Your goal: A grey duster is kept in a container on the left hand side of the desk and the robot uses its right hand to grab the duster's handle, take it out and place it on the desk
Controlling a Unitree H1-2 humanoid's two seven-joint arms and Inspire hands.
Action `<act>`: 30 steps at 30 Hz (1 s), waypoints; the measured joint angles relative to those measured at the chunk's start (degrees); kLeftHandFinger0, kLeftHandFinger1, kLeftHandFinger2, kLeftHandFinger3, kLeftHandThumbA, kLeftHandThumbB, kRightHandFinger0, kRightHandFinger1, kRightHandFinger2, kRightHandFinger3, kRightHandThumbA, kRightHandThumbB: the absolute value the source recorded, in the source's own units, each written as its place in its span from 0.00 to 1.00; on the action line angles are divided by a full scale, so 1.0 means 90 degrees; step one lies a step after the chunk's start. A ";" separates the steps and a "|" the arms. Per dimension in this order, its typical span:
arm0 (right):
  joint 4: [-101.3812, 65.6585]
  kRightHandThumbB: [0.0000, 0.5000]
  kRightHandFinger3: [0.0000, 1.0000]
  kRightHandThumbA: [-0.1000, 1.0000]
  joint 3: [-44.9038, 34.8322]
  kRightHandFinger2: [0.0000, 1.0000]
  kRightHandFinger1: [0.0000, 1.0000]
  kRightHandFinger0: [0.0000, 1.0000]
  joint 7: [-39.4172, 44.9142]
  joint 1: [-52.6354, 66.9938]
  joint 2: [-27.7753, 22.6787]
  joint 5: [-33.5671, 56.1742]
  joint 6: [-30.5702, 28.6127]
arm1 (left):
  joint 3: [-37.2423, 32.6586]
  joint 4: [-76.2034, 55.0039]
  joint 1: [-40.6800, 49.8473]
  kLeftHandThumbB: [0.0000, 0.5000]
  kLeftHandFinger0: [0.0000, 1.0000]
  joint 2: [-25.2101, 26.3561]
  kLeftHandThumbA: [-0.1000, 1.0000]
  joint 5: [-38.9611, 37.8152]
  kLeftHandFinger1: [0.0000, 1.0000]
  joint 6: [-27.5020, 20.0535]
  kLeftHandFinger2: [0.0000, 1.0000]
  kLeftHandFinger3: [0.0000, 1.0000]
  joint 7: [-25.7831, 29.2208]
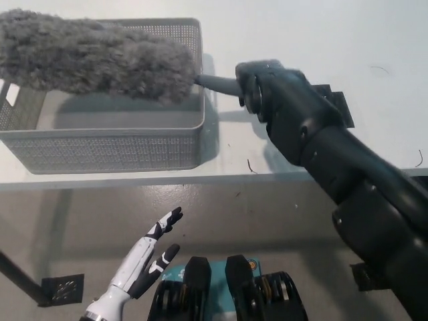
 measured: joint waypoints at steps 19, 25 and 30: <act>-0.0011 0.18 0.36 0.00 -0.2910 0.49 0.12 0.00 -0.1905 0.0527 -0.0052 0.1115 -0.0783 | -0.0085 0.0089 0.0000 0.30 1.00 0.0000 0.99 -0.0001 1.00 0.0054 1.00 1.00 -0.0041; -0.0014 0.16 0.74 0.00 -0.4407 0.66 0.23 0.00 -0.2080 0.0571 0.0045 0.1880 -0.0857 | -0.0086 0.0140 0.0000 0.30 1.00 0.0000 0.97 -0.0001 1.00 0.0079 1.00 1.00 -0.0041; -0.0056 0.18 0.71 0.00 -0.5414 0.62 0.24 0.00 -0.2223 0.0570 0.0081 0.2438 -0.0922 | -0.0086 0.0155 0.0000 0.29 1.00 0.0000 0.97 -0.0001 1.00 0.0084 1.00 1.00 -0.0041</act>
